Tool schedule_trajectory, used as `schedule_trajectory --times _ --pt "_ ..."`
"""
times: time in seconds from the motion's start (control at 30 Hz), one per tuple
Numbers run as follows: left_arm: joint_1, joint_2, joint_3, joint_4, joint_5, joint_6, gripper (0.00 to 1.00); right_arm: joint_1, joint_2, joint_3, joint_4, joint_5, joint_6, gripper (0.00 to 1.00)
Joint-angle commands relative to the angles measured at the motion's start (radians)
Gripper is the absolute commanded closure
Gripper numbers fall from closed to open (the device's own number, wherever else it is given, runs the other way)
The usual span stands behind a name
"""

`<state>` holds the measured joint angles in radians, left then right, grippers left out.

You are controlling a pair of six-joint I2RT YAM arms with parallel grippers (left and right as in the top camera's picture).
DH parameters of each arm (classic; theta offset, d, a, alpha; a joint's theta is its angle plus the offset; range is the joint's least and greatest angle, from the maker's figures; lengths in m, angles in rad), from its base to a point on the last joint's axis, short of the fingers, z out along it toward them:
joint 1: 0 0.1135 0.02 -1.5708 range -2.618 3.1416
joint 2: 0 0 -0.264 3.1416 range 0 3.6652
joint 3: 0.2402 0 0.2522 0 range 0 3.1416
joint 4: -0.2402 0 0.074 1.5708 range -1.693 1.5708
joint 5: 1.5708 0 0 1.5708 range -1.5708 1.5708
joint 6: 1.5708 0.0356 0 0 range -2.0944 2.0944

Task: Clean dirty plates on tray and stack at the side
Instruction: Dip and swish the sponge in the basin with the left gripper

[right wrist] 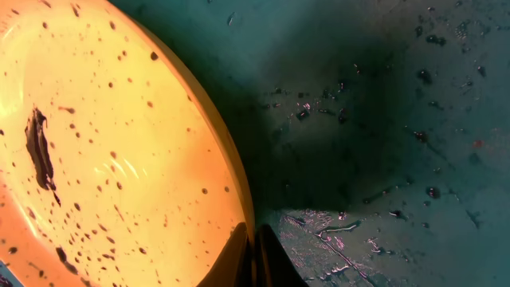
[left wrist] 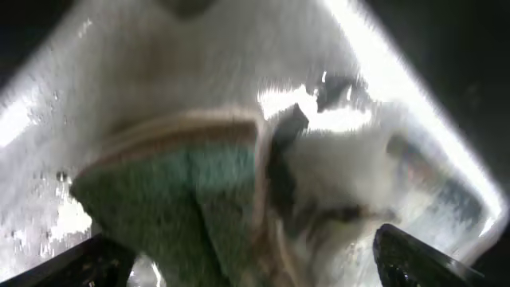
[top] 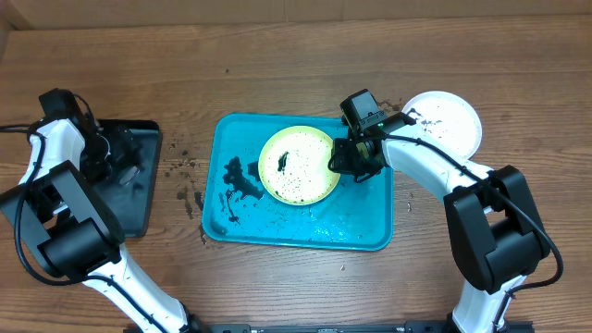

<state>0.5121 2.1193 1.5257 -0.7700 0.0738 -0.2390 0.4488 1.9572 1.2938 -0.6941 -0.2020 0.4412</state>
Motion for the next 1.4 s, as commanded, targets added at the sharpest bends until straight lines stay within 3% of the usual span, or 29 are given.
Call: schedule_trajectory --times 0.0,0.2,0.4,0.47,0.5,0.53,0.6,0.8,0.83,0.87,0.9,0.93,1.13,1.17,1.23,1.37 --pt "0.011 0.006 -0.006 0.048 -0.007 -0.071 0.05 0.005 0.001 -0.004 0.004 0.007 0.004 0.96" --pt "0.012 0.006 -0.006 0.099 -0.017 -0.08 0.18 0.005 0.002 -0.004 0.004 0.007 0.005 0.96" --pt "0.012 0.006 -0.006 0.094 -0.058 -0.079 0.41 0.005 0.001 -0.004 0.005 0.007 0.004 0.96" --pt "0.012 0.006 -0.006 0.092 -0.058 -0.079 0.54 0.005 0.001 -0.005 0.005 0.007 0.004 0.96" --pt "0.012 0.006 -0.006 0.09 -0.058 -0.075 0.64 0.005 0.002 -0.004 0.004 0.007 0.004 0.96" --pt "0.012 0.006 -0.006 0.089 -0.058 -0.075 0.82 0.005 0.002 -0.004 0.005 0.007 0.004 0.96" --pt "0.012 0.006 -0.006 0.09 -0.058 -0.074 0.96 0.005 0.001 -0.004 0.005 0.007 0.004 0.96" --pt "0.012 0.005 -0.003 0.064 -0.055 -0.072 0.95 0.005 0.001 -0.004 0.005 0.007 0.004 0.96" --pt "0.012 0.005 0.0 0.048 -0.054 -0.072 0.83 0.005 0.001 -0.004 0.005 0.007 0.004 0.96" --pt "0.012 0.005 0.004 0.028 -0.054 -0.072 0.56 0.005 0.002 -0.005 0.005 0.007 0.004 0.96" --pt "0.012 0.005 0.008 0.004 -0.055 -0.072 0.13 0.005 0.001 -0.005 0.005 0.007 0.004 0.96" --pt "0.012 0.005 0.011 -0.019 -0.054 -0.072 0.0 0.005 0.001 -0.004 0.005 0.007 0.004 0.96" --pt "0.012 0.005 0.013 -0.143 -0.021 -0.071 0.0 0.005 0.001 -0.004 0.006 0.007 0.004 0.96" --pt "0.012 0.005 0.013 -0.143 -0.021 -0.071 0.04 0.005 0.002 -0.004 0.006 0.007 0.004 0.96" --pt "0.012 0.005 0.013 -0.141 -0.021 -0.071 0.34 0.005 0.001 -0.005 0.006 0.007 0.004 0.96" --pt "0.012 0.005 0.014 -0.135 -0.022 -0.071 0.66 0.005 0.002 -0.005 0.006 0.007 0.004 0.96"
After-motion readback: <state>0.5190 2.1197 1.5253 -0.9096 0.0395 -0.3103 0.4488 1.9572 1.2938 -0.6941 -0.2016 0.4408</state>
